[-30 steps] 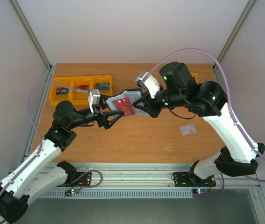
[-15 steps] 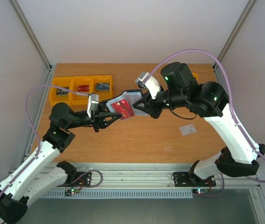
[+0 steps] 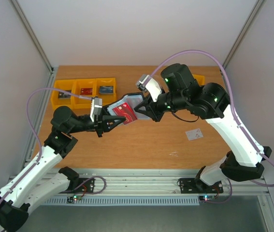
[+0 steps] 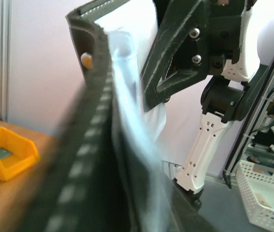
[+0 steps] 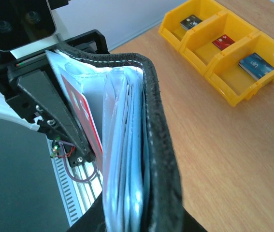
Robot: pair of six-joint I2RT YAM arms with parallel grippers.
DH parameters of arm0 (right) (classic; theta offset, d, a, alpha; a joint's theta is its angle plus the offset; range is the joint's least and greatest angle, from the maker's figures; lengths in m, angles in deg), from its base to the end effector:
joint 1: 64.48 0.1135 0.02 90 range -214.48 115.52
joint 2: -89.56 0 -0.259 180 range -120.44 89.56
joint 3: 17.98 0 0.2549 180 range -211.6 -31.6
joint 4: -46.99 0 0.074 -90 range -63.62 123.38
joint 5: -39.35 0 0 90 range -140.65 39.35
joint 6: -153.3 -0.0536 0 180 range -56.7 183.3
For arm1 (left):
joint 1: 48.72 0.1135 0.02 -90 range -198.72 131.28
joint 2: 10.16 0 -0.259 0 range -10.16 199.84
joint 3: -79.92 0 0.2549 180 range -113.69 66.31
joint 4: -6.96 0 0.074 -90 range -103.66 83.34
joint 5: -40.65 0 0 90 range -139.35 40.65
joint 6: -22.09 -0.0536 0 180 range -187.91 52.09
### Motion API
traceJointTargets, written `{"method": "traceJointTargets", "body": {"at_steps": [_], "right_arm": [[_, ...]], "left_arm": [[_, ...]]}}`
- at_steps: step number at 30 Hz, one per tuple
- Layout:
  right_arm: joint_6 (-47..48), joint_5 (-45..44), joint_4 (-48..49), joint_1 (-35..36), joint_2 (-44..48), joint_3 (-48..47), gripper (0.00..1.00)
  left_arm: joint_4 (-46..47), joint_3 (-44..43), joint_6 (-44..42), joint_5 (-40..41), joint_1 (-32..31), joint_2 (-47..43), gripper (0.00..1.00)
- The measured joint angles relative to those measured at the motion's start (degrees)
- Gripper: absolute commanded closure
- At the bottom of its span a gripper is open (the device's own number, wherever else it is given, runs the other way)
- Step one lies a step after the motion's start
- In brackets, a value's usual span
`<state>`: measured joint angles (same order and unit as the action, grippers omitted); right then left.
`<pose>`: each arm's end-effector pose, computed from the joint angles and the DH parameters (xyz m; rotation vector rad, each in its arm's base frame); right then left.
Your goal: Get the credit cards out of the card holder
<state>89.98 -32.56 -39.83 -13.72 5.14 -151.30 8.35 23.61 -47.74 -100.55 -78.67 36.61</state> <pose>0.1522 0.2126 0.4866 -1.5442 1.6463 0.5797 0.1521 -0.1358 0.3649 0.9159 1.3068 -1.3073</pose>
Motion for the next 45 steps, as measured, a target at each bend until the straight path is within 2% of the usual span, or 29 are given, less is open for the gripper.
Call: {"method": "traceJointTargets", "body": {"at_steps": [1, 3, 9, 13, 15, 19, 23, 27, 33, 38, 45], "right_arm": [[0.00, 0.00, 0.02, 0.00, -0.09, -0.02, 0.99], [0.02, 0.02, 0.07, -0.02, -0.15, 0.00, 0.98], [0.11, -0.96, 0.28, -1.38, -0.13, 0.00, 0.67], [-0.94, -3.63, 0.28, -4.66, 0.20, 0.00, 0.58], [-1.25, -5.62, 0.07, -5.97, 0.59, 0.00, 0.58], [-1.84, -7.74, -2.29, -6.40, 0.70, -1.42, 0.67], [-2.12, -3.45, -3.28, -4.17, -0.24, -2.84, 0.71], [-1.22, 5.75, 0.48, -0.55, -1.16, 0.26, 0.73], [-0.68, 12.11, 7.10, -2.95, -0.68, 7.43, 0.72], [-0.61, 14.19, 8.74, -5.53, 0.74, 8.90, 0.72], [0.04, 15.06, 8.76, -6.10, 4.09, 9.88, 0.67]], "left_arm": [[-0.11, -0.04, -0.04, 0.02, 0.00, 0.00, 0.99], [-0.15, -0.09, -0.37, 0.20, 0.00, 0.00, 1.00], [-0.42, -0.09, 0.04, 1.81, -0.04, -0.04, 1.00], [-3.76, -0.09, 0.83, 9.27, -0.07, -0.31, 1.00], [-6.84, -0.09, 0.83, 16.06, -0.07, -0.33, 1.00], [-14.16, -0.09, -1.66, 28.15, -0.04, -0.09, 1.00], [-19.19, -0.09, -4.55, 33.16, 0.07, 0.70, 1.00], [-17.55, -0.04, -4.76, 29.90, 0.09, 0.74, 1.00], [-9.18, -0.04, -1.77, 15.15, 0.09, 0.52, 1.00], [-4.96, -0.04, -1.18, 5.44, 0.04, 0.02, 1.00], [-3.10, -0.39, -1.36, 0.28, 0.04, -0.02, 1.00]]}}
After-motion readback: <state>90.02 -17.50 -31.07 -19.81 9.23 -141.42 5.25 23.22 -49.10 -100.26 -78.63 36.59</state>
